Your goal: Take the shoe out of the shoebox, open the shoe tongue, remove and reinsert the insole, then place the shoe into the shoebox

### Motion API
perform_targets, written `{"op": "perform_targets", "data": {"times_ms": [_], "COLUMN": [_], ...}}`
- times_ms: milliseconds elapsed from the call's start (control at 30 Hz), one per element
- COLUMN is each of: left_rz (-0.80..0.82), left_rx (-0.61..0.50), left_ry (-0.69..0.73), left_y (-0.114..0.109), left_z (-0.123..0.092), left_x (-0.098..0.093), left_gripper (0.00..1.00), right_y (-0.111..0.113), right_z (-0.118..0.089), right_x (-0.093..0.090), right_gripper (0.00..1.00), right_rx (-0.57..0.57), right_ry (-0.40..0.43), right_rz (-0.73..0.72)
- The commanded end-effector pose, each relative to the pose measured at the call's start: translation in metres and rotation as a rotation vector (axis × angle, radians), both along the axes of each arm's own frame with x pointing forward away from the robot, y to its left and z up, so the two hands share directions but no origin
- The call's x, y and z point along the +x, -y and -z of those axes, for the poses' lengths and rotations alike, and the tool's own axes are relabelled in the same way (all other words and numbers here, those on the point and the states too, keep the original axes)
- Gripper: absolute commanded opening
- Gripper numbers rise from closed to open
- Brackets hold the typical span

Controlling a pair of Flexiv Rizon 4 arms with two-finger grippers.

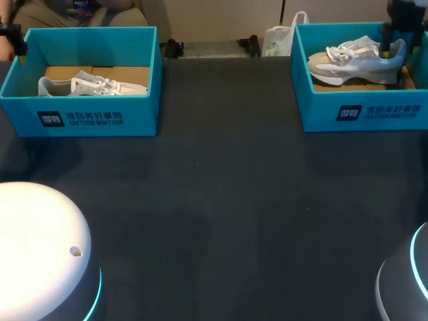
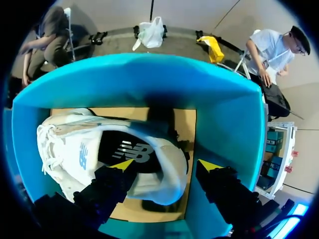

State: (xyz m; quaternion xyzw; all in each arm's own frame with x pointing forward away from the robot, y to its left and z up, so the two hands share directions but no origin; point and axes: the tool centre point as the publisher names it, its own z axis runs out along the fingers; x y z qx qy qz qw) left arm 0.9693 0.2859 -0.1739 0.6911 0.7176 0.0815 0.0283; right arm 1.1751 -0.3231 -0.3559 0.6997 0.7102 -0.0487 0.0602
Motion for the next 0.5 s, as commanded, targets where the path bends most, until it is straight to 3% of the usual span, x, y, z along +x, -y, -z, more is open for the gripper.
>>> {"op": "perform_targets", "data": {"times_ms": [33, 333, 500], "left_rz": [0.000, 0.000, 0.000], "left_rx": [0.002, 0.002, 0.002], "left_ry": [0.003, 0.003, 0.003], "left_y": [0.000, 0.000, 0.000], "left_z": [0.000, 0.000, 0.000], "left_x": [-0.002, -0.002, -0.002], "left_gripper": [1.00, 1.00, 1.00], "right_y": [0.006, 0.009, 0.008], "right_z": [0.009, 0.020, 0.026], "right_x": [0.009, 0.009, 0.008], "right_gripper": [0.85, 0.89, 0.98], "right_rx": [0.013, 0.048, 0.072], "right_ry": [-0.033, -0.051, -0.056], "right_rz": [0.012, 0.032, 0.042]}}
